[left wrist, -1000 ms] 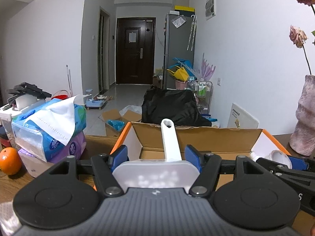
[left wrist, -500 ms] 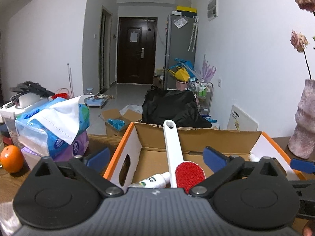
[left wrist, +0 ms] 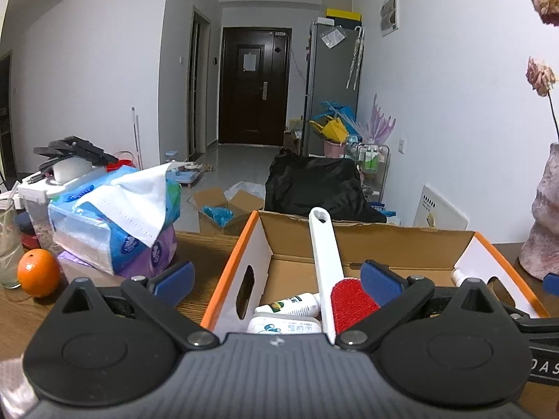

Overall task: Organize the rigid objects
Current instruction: 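Lower both items into the box and open both tools to release, then withdraw both tools from the box toward the bottle caps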

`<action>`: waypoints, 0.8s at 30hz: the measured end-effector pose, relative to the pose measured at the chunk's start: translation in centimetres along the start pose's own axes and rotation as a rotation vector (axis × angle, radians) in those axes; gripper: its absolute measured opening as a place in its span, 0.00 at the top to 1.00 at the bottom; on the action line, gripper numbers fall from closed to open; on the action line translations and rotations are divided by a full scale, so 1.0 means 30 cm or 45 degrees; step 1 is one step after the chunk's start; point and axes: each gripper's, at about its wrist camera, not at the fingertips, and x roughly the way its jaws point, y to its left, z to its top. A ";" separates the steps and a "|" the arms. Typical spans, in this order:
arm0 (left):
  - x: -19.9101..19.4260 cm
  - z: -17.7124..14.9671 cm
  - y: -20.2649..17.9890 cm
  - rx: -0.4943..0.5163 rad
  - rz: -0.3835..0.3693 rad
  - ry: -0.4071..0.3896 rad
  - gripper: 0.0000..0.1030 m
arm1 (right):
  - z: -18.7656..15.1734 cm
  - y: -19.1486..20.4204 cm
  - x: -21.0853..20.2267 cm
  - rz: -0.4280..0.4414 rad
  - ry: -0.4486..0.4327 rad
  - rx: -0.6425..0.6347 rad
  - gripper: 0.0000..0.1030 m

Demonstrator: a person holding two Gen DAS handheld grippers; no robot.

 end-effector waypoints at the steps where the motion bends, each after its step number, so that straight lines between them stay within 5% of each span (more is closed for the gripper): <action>1: -0.010 -0.001 0.002 0.001 -0.001 -0.006 0.00 | 0.000 -0.003 -0.013 0.002 -0.007 -0.003 0.00; 24: -0.242 -0.157 0.038 0.089 0.005 -0.029 0.00 | -0.122 -0.059 -0.292 -0.016 -0.118 -0.051 0.00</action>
